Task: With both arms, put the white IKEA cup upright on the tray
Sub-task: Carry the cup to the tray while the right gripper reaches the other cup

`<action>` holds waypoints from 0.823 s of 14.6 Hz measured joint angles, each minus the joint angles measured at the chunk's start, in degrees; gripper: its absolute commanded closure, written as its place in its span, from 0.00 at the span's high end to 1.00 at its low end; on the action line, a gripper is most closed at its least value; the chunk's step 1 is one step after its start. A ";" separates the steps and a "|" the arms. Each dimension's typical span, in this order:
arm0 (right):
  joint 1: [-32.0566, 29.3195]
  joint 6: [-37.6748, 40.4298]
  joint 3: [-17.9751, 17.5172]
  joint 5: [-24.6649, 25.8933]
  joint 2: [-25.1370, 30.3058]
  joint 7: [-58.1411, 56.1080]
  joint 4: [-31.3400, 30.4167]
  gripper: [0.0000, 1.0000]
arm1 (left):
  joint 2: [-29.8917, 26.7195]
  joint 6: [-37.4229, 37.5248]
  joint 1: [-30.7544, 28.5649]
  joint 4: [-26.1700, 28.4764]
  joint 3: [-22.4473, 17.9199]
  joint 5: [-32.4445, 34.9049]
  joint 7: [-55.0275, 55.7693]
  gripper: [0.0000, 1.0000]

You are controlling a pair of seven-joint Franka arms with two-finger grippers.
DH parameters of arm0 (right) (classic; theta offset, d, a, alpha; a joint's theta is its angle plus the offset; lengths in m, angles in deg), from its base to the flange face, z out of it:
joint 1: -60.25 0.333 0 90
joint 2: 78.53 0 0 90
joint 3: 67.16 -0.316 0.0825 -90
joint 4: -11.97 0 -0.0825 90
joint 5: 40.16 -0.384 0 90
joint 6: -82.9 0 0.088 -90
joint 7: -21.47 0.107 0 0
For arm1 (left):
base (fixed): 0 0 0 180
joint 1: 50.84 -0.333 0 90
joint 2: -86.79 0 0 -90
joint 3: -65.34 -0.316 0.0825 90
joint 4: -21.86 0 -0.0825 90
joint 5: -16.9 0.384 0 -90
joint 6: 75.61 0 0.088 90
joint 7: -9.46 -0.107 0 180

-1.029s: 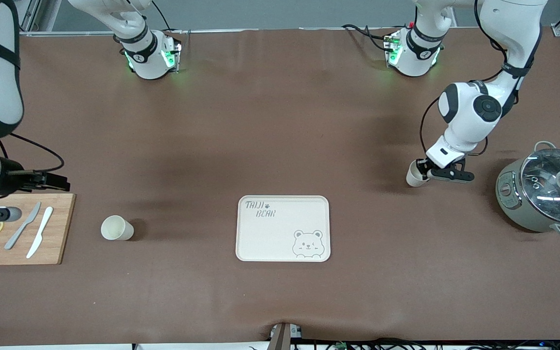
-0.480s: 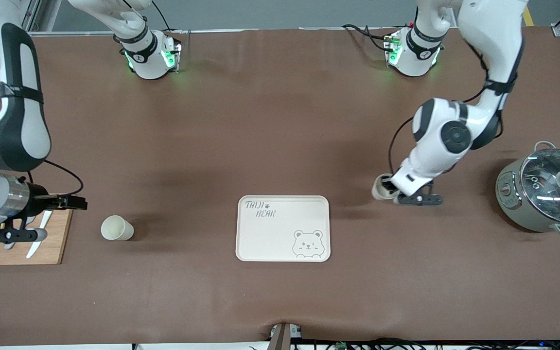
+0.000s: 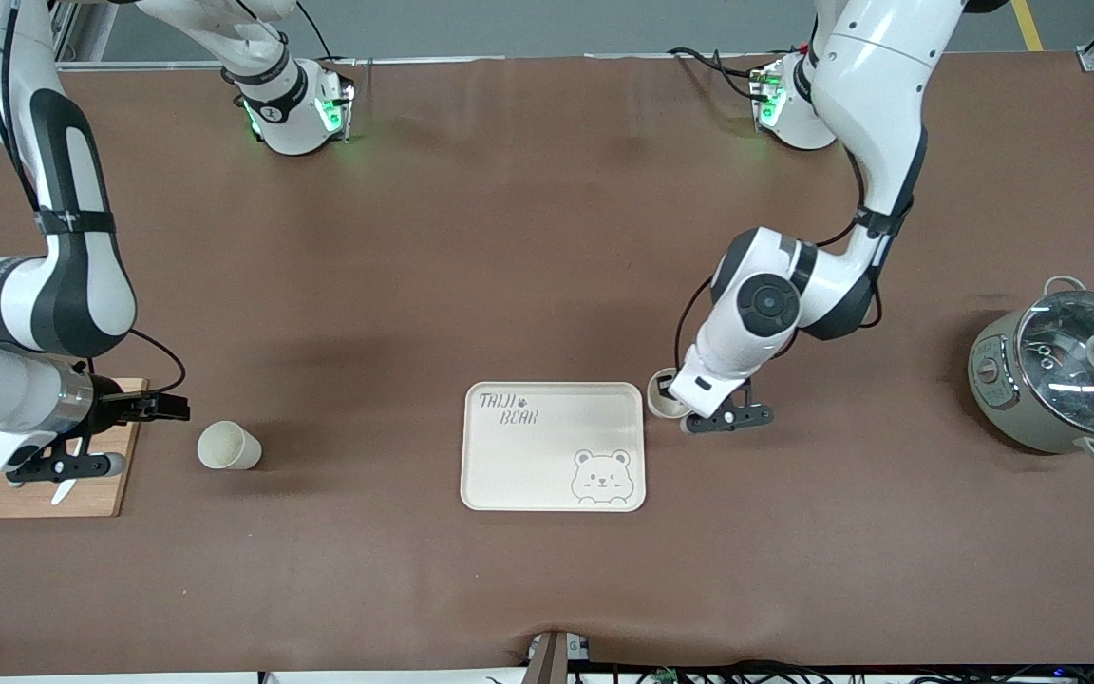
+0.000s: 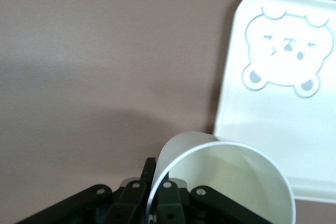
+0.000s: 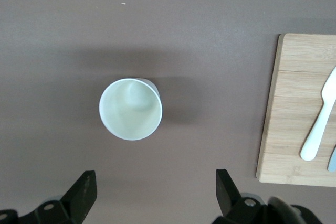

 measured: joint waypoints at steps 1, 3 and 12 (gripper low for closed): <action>-0.06 -0.66 0.00 0.00 -0.58 -0.18 -0.01 1.00 | 0.91 0.65 0.67 -1.64 0.00 0.23 1.42 0.00; -0.21 -2.09 0.01 -0.02 -1.77 -0.98 -0.04 1.00 | 2.52 2.10 1.77 -4.54 -0.01 0.25 3.47 0.00; -1.18 -6.02 0.03 -2.35 -6.47 -2.56 -0.10 1.00 | 9.88 3.95 4.72 -13.47 -0.14 0.26 10.55 0.00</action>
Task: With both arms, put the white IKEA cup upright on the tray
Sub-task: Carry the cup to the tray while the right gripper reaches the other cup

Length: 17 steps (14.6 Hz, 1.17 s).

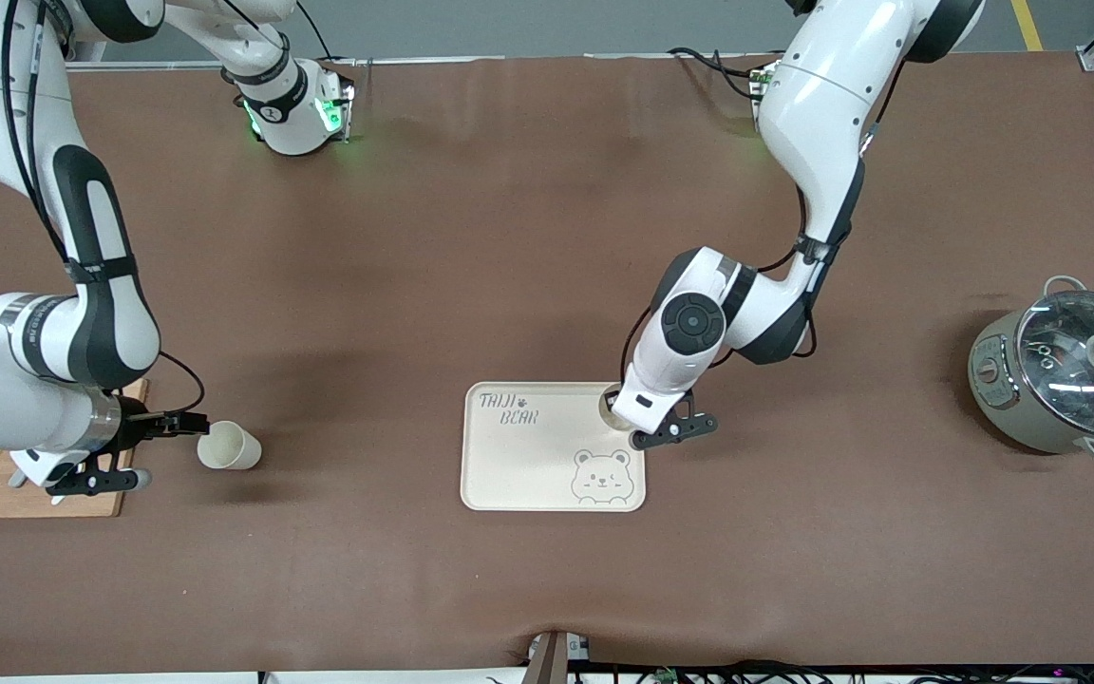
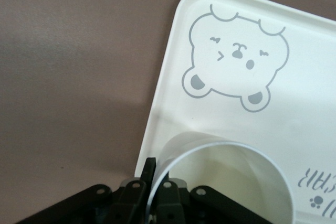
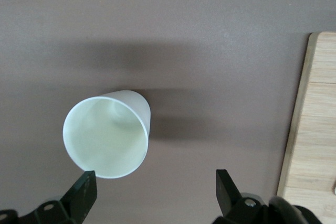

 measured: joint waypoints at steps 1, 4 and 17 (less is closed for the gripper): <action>0.00 -0.45 0.00 -0.03 -0.39 -0.01 0.00 1.00 | 1.14 -0.01 0.39 -1.07 -0.24 0.03 0.63 0.00; 0.00 -1.06 -0.02 -0.07 -1.13 -0.01 0.00 1.00 | 3.52 -0.37 2.01 -3.11 -1.58 0.08 1.51 0.00; 0.03 -7.40 -0.38 -0.11 -2.67 -0.06 -3.18 1.00 | 4.40 -0.58 3.52 -4.40 -2.07 4.64 4.06 1.00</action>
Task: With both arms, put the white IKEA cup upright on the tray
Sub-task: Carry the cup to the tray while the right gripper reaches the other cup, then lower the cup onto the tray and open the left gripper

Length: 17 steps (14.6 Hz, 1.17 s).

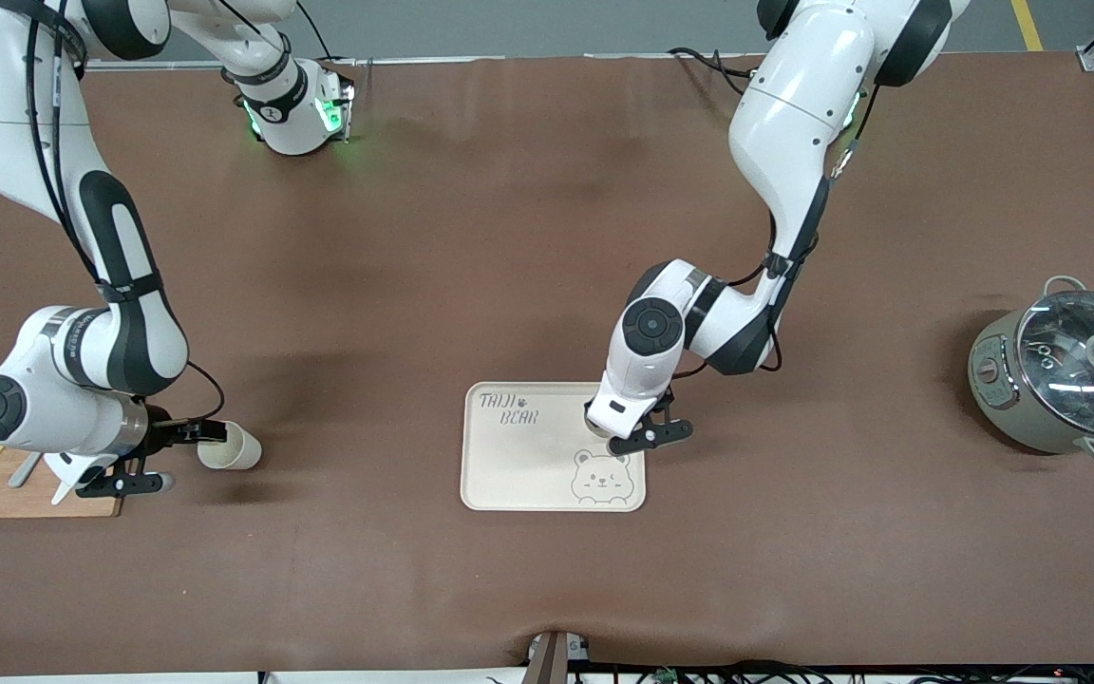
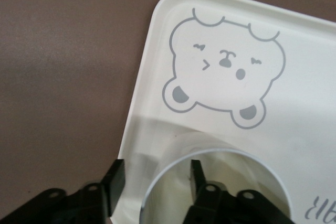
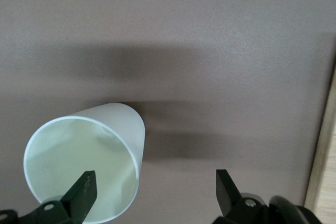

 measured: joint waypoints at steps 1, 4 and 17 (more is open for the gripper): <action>0.01 -0.21 -0.03 0.00 -0.03 0.00 -0.22 1.00 | -0.15 1.07 0.03 -0.33 -0.01 0.03 0.00 1.00; 0.01 -0.61 -0.07 0.00 -0.17 -0.02 -0.60 1.00 | -1.55 6.45 0.02 -1.26 -0.36 0.22 -0.15 1.00; 0.05 -4.65 -0.76 -0.01 -0.78 -0.05 -2.83 1.00 | -11.04 22.89 -0.71 -1.55 -0.61 -0.28 -6.64 1.00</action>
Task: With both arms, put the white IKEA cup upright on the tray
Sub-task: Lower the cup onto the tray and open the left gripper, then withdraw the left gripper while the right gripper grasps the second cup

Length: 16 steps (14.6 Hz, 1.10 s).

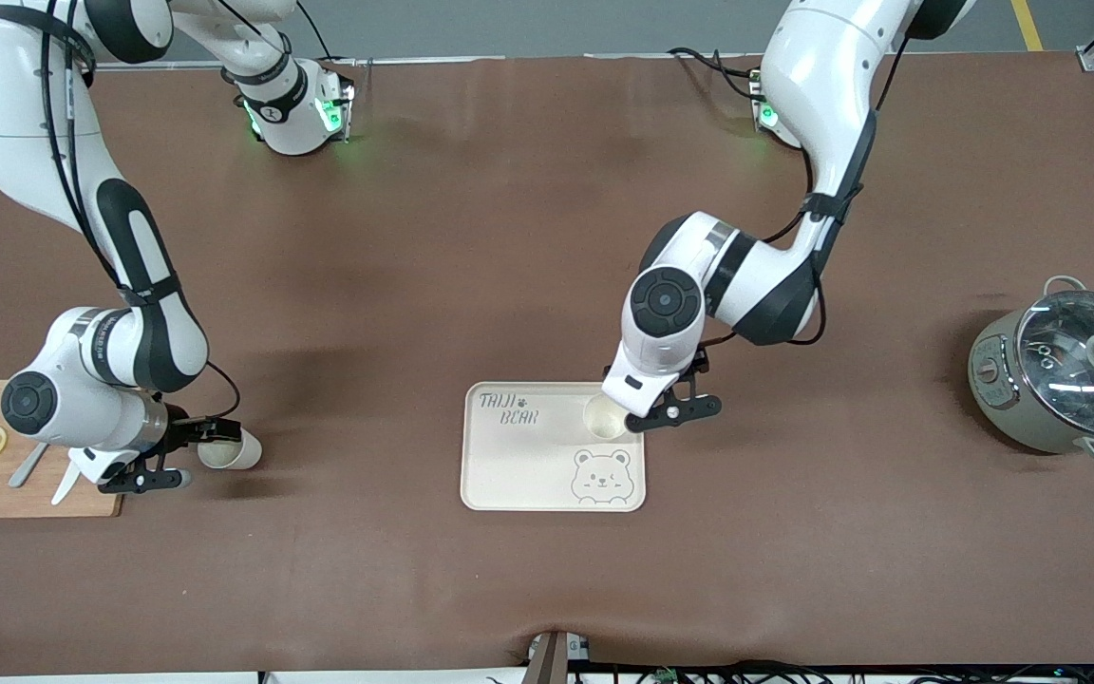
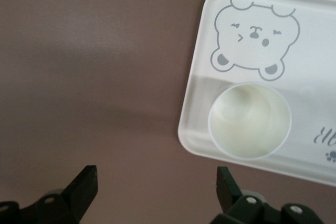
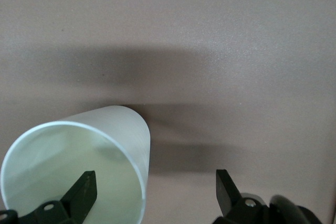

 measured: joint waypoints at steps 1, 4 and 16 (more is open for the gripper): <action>0.00 -0.01 0.00 0.00 0.00 -0.03 0.00 0.96 | -1.39 2.24 -0.93 -0.10 -0.04 -0.18 -2.39 1.00; 0.00 -0.03 -0.02 0.00 0.00 -0.72 0.00 0.63 | -6.43 7.84 -6.00 -0.30 -0.13 -1.53 -10.73 1.00; -0.01 -0.10 -0.03 0.00 0.00 -1.62 -0.01 0.00 | -19.27 14.49 -23.46 -0.14 -0.17 -3.38 -32.69 1.00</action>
